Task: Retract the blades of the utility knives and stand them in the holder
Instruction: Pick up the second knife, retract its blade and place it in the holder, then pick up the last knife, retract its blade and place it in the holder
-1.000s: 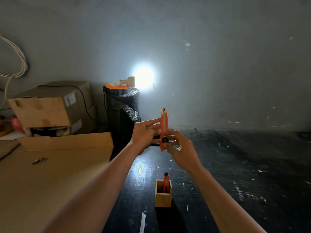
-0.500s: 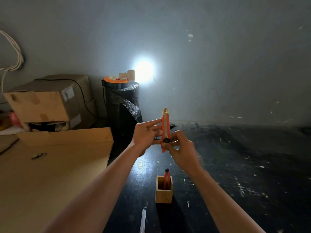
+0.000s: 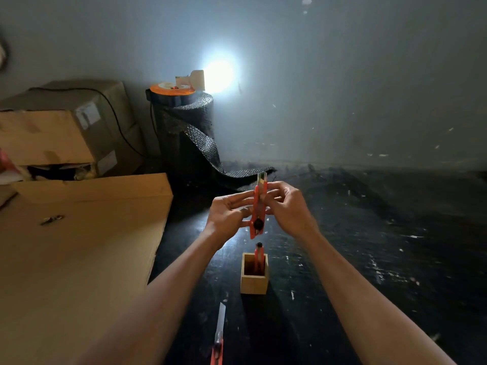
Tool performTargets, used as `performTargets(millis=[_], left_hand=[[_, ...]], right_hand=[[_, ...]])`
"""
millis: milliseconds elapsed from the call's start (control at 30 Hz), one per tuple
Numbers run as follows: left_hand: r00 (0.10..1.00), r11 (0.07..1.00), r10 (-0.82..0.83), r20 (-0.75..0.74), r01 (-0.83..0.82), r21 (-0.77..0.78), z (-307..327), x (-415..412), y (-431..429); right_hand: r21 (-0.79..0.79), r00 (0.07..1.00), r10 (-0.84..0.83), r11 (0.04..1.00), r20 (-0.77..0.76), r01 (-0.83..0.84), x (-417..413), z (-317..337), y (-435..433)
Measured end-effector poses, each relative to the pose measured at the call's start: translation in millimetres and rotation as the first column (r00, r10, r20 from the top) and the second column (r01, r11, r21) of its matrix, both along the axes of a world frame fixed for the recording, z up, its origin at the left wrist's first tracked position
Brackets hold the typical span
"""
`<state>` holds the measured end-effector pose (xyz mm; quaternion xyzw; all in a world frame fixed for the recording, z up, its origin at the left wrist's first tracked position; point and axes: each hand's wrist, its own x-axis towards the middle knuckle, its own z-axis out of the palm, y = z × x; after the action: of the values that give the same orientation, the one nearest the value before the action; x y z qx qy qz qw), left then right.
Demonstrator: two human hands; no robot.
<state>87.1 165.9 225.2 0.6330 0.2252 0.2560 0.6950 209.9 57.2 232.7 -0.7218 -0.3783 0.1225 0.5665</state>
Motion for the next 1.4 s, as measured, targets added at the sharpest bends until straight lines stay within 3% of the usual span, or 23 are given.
performTargets(millis=[200, 467, 767, 1000, 1400], left_hand=[[0.919, 0.953, 0.192, -0.343, -0.092, 0.289, -75.6, -1.6, 8.9], [0.774, 0.969, 0.099, -0.626, 0.067, 0.237, -151.9, -9.6, -8.5], [0.793, 0.972, 0.156, -0.588, -0.016, 0.236, -181.9, -10.2, -24.1], [0.803, 0.969, 0.196, -0.563, -0.072, 0.235, -189.5, -11.8, -27.4], [0.789, 0.949, 0.237, -0.567, -0.062, 0.31, -177.5, -55.1, -27.7]], right_hand=[[-0.153, 0.998, -0.039, 0.987, 0.045, 0.046, 15.1, -53.2, 10.0], [-0.387, 0.992, 0.052, 0.922, 0.119, -0.002, 10.0, -121.7, 15.9], [-0.522, 0.99, 0.051, 0.853, 0.129, 0.024, 1.5, -162.2, 20.9], [-0.517, 0.995, -0.007, 0.854, 0.101, 0.059, -6.7, -171.5, 19.4], [-0.439, 0.977, -0.003, 0.893, 0.215, 0.099, -42.2, -146.5, -5.5]])
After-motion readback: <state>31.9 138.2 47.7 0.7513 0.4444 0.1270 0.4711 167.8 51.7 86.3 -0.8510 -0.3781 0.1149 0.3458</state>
